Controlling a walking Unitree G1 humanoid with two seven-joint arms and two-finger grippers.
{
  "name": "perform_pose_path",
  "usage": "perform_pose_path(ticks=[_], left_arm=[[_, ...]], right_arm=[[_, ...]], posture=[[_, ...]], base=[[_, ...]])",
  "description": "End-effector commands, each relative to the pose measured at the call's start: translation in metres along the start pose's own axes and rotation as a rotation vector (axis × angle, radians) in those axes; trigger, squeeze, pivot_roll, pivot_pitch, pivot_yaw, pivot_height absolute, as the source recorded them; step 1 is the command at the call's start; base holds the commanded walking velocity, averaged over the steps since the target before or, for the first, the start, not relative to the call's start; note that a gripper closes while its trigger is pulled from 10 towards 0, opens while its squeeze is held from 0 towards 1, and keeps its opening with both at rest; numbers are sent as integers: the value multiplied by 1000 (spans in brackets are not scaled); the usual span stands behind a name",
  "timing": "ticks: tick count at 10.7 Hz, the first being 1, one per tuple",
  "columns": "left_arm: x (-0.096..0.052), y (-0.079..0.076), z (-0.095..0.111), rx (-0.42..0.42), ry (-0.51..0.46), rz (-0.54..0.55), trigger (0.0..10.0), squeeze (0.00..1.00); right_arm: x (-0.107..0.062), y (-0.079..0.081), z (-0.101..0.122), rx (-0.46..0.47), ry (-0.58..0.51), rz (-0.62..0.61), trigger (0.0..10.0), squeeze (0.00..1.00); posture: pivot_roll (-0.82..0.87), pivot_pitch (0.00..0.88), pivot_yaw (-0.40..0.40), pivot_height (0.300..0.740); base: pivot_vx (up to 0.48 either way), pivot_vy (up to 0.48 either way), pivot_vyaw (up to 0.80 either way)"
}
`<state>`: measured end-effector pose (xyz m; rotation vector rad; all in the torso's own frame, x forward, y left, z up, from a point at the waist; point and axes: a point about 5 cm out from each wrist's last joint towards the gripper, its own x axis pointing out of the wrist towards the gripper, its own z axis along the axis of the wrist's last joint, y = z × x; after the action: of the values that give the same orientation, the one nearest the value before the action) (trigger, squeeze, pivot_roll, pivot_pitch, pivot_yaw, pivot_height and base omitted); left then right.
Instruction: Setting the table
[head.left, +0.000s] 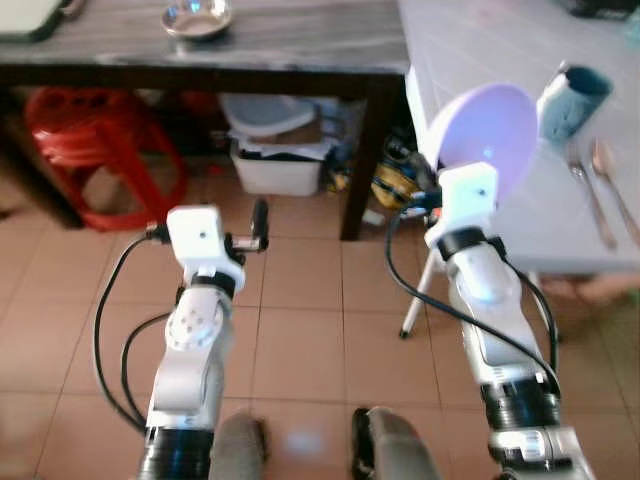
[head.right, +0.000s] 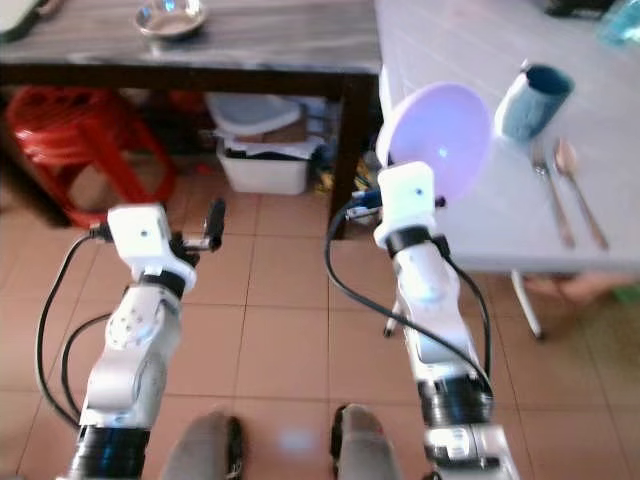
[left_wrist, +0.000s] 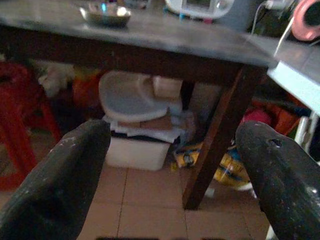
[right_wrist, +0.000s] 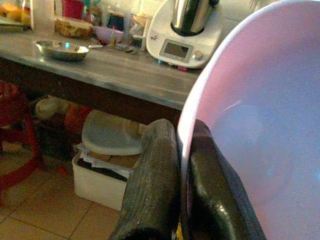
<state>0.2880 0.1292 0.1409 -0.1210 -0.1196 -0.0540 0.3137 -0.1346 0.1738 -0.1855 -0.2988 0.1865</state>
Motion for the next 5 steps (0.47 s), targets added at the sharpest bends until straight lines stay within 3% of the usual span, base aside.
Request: perform_pose_path(ticks=[1, 5], left_arm=[[-2, 8, -2, 12, 6, 39, 10000, 0], [2, 6, 0, 15, -13, 34, 10000, 0]], right_arm=[[2, 6, 12, -2, -46, 16, 0, 0], [-1, 2, 13, -29, -47, 5, 0, 0]], posture=[[-22, 172, -14, 740], [-25, 164, -16, 740]], base=[[420, 0, 0], [430, 0, 0]])
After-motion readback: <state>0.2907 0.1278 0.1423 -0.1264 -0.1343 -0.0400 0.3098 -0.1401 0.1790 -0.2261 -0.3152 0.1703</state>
